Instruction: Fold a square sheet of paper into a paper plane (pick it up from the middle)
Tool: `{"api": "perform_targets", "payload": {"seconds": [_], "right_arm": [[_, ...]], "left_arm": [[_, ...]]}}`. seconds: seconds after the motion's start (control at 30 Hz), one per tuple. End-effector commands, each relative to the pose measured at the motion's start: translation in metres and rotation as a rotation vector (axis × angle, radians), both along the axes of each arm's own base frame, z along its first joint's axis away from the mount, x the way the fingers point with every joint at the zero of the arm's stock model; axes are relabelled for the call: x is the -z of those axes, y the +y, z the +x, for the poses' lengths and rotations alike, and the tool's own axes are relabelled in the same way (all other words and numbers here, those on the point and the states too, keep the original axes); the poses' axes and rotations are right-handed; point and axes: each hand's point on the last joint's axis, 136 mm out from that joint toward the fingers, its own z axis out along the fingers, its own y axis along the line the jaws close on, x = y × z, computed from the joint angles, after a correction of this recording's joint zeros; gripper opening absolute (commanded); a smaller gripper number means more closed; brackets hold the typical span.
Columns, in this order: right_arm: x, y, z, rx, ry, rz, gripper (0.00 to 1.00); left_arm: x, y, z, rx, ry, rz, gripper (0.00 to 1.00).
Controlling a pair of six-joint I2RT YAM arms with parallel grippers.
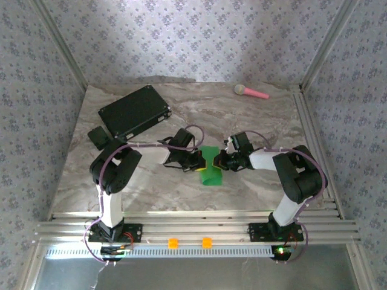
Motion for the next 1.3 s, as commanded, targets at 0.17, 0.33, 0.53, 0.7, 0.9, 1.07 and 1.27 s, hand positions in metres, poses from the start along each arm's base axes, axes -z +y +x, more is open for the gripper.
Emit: {"api": "perform_targets", "payload": {"seconds": [0.17,0.33,0.53,0.7,0.9,1.07,1.27], "right_arm": [[0.042,-0.036,-0.029,0.062,0.130,-0.176,0.00],[0.043,-0.036,-0.028,0.061,0.130,-0.175,0.00],[0.045,-0.036,-0.030,0.063,0.133,-0.177,0.00],[0.045,-0.037,-0.031,0.064,0.134,-0.180,0.00],[0.046,-0.037,-0.031,0.063,0.133,-0.181,0.00],[0.048,-0.040,-0.032,0.067,0.139,-0.186,0.00],[0.048,-0.038,-0.031,0.070,0.134,-0.180,0.00]], "left_arm": [[0.039,0.048,-0.035,0.041,0.023,0.177,0.01],[-0.002,0.032,-0.016,0.023,-0.051,0.119,0.02],[-0.030,0.001,0.001,-0.020,-0.051,-0.004,0.02],[-0.036,-0.013,0.003,-0.016,-0.052,-0.065,0.02],[-0.009,-0.017,-0.023,0.068,0.038,-0.094,0.02],[0.027,0.017,-0.046,0.100,0.074,0.057,0.02],[0.035,0.040,-0.059,0.122,0.049,0.143,0.02]]}}
